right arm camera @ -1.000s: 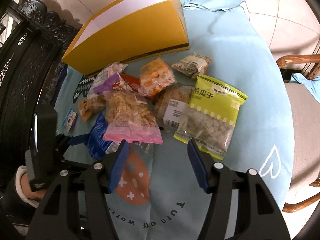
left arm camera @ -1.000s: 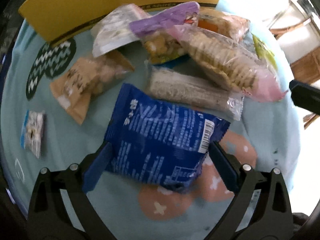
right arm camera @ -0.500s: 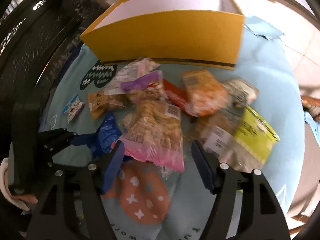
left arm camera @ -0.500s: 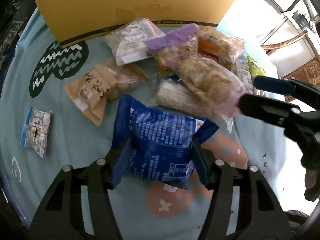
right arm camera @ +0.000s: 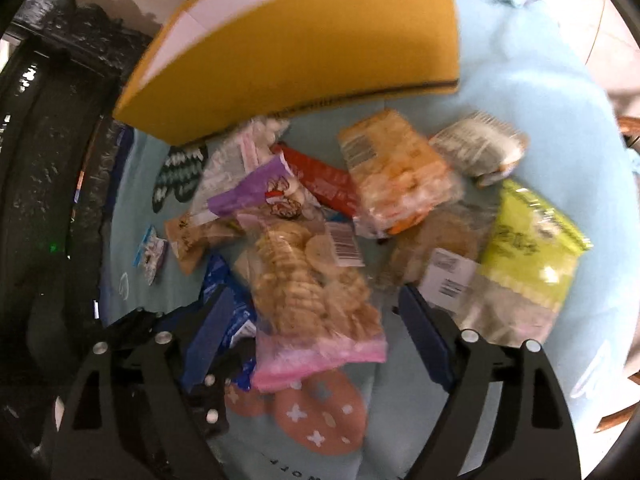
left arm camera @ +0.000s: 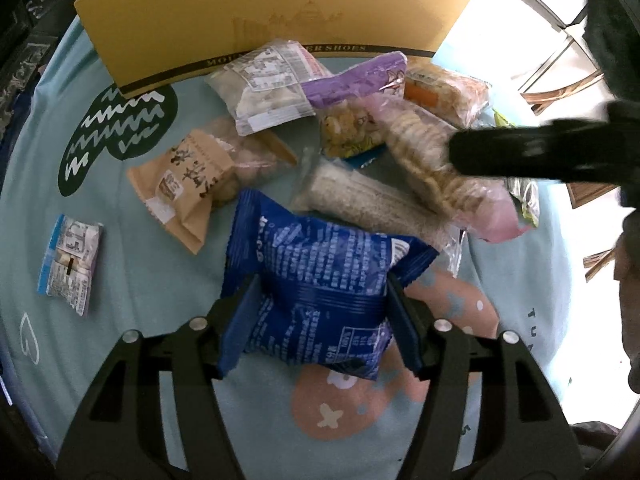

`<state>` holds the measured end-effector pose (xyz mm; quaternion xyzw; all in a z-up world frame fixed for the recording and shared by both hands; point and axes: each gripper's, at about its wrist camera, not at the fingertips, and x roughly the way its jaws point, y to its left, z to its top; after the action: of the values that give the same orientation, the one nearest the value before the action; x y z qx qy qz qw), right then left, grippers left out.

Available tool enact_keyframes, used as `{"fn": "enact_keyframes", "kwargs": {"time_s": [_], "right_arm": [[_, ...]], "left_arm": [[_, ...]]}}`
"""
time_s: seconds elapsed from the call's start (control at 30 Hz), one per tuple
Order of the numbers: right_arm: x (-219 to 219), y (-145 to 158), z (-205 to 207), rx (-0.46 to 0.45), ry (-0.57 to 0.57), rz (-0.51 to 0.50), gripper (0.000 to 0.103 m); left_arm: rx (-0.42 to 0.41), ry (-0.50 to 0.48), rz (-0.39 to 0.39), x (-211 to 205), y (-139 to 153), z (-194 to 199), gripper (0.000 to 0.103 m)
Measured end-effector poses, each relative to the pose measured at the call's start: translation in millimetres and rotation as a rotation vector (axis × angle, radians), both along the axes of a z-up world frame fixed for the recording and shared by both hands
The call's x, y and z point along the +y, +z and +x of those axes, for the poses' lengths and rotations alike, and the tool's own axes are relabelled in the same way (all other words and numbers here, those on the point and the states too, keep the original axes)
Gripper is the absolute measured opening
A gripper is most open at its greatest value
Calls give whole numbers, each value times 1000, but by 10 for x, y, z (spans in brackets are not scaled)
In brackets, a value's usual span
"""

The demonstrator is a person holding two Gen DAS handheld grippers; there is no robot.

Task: Organize snacks
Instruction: 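Grasp the blue snack bag with the left gripper while the right grasps the pink-bottomed cracker bag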

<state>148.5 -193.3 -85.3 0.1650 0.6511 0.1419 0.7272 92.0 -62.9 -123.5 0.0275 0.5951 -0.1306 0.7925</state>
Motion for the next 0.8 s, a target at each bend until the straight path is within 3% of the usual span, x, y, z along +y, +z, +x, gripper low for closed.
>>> {"fn": "enact_keyframes", "kwargs": {"time_s": [0.13,0.17,0.2,0.23,0.3,0.43,0.8], "right_arm": [[254,-275,19,59,46,-60,83],[289,-250,12,15,50,-93,68],[300,-237,7,11,57,-64,53],[284,-221,-3,19,50,-17,52],[248,-126,-45,-18,52,-44,49],[46,72,-141,-58,12,29,49],[-162,399,-465,-91,-1,104,49]], "left_arm": [[-8,-3,2,-22,-27,6,66],[-9,-1,2,-24,-27,4,66],[-8,0,1,-14,-23,0,66],[-7,1,-3,-9,-17,-3,65],[-7,8,-15,8,-4,-6,62],[-7,29,-45,74,90,-49,56],[-18,48,-83,283,343,-200,49]]}}
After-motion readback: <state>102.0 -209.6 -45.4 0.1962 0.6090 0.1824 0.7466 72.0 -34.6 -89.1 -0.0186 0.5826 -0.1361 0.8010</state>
